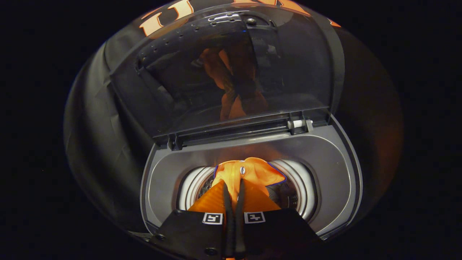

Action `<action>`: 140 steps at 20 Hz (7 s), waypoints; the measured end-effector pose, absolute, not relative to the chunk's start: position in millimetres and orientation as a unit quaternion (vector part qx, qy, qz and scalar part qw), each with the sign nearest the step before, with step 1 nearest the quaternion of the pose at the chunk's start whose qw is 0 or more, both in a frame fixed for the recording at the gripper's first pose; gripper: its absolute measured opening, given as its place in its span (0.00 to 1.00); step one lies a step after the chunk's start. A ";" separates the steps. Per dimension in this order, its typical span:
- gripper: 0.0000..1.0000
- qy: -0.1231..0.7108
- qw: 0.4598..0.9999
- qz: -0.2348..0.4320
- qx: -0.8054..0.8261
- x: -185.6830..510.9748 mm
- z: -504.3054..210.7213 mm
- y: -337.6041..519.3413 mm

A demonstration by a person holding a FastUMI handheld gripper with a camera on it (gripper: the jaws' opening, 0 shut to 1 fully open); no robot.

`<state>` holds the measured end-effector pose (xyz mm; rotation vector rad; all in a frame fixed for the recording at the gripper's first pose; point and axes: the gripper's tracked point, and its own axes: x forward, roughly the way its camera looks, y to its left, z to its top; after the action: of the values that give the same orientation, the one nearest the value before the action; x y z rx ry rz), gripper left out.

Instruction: Put the clothes into the washing machine and then close the washing machine lid.

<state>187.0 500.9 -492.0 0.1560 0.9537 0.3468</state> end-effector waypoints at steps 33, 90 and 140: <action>0.99 0.332 0.922 0.188 0.068 202.8 -360.0 508.9; 1.00 0.228 0.957 0.180 0.012 414.1 -270.1 517.3; 0.98 0.219 0.965 0.145 0.011 214.5 -351.7 455.7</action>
<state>214.5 455.7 -351.7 0.0216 0.4429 0.2933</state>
